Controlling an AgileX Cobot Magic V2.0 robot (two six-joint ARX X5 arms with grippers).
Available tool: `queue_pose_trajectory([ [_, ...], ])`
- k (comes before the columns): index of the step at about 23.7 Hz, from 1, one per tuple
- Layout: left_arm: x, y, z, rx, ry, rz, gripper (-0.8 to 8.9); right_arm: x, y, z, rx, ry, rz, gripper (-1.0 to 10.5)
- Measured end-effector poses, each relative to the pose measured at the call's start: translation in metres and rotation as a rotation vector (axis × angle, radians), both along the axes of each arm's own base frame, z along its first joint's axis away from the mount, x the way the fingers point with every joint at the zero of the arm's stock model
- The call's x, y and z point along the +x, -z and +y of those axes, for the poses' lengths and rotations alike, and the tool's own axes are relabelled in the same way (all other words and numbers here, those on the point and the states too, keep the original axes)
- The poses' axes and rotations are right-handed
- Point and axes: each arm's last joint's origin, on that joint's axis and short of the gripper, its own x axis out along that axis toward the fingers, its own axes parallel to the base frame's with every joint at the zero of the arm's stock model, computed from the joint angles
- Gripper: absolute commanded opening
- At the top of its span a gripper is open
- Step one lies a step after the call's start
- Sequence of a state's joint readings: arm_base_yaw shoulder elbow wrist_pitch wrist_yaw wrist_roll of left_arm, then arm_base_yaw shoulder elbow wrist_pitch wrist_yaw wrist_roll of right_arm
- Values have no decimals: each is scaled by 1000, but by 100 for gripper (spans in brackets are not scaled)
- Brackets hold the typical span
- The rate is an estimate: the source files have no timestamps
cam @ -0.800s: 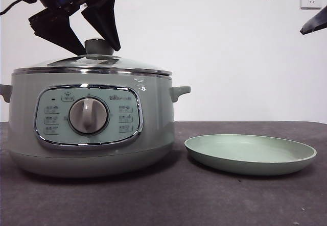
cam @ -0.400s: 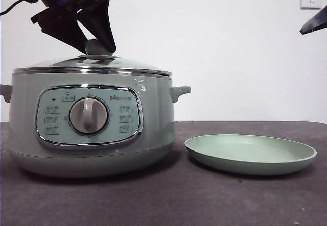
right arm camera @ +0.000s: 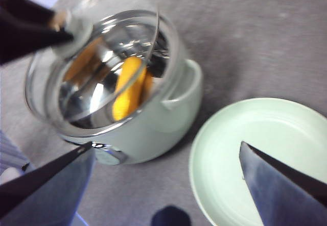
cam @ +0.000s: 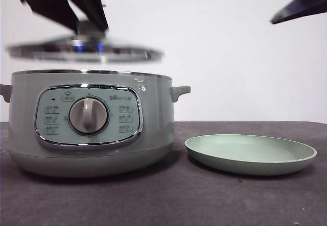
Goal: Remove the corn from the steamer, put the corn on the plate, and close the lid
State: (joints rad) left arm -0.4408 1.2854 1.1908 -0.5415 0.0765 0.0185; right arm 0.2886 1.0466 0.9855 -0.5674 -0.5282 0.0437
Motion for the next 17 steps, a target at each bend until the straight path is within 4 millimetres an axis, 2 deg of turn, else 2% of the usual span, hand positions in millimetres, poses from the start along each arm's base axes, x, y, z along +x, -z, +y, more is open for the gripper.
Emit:
queue_pose_trajectory([
  [4,-25,-31,14,-27,-62,-148,-9,8,-3,26,-15,-63,19,471],
  [8,-52,-53,30,-33,-134,-248,-9,18,-6,55,-37,-129,36,469],
  [12,-98,-76,55,-32,-260,-370,-9,42,-5,106,-106,-226,114,469],
  [17,-143,-88,81,-35,-377,-464,-9,77,5,171,-304,-259,147,469],
])
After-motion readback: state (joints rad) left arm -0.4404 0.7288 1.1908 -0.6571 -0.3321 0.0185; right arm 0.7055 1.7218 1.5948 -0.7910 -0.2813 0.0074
